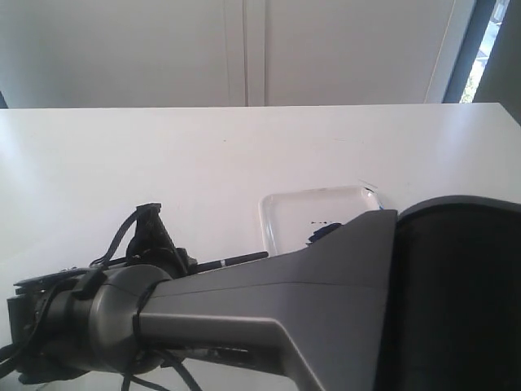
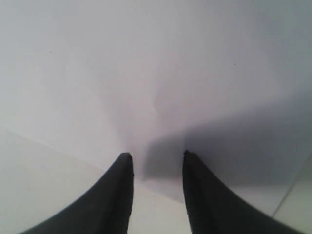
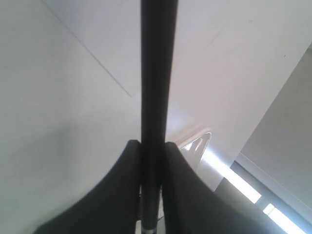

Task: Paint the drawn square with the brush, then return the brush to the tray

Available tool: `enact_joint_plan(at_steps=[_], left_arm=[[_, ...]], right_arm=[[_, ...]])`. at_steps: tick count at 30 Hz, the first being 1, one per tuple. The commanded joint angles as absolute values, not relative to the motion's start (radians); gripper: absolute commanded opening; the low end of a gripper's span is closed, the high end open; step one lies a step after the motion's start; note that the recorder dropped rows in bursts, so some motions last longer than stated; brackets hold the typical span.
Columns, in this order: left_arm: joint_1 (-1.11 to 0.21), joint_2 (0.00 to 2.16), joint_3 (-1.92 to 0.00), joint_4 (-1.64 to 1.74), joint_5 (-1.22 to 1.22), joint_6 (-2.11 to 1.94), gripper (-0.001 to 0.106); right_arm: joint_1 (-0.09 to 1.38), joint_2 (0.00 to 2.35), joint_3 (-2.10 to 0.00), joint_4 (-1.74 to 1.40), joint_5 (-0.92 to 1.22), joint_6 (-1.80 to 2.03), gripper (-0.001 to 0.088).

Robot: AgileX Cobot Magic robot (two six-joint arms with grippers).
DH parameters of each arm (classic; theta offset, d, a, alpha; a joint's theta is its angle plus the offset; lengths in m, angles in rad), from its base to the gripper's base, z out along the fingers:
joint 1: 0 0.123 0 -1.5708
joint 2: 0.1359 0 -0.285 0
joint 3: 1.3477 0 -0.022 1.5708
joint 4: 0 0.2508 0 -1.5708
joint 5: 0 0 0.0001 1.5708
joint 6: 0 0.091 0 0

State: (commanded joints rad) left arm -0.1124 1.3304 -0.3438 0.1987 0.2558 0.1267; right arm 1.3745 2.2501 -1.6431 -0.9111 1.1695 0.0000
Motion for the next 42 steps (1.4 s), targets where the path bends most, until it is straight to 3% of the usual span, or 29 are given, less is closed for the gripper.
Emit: enact_joint_plan(at_steps=[42], left_arm=[[-0.112,1.330,-0.344,0.199,0.254,0.127,0.041]], right_arm=[[1.315,2.244,-1.643,-0.908,1.221,0.000,0.0000]])
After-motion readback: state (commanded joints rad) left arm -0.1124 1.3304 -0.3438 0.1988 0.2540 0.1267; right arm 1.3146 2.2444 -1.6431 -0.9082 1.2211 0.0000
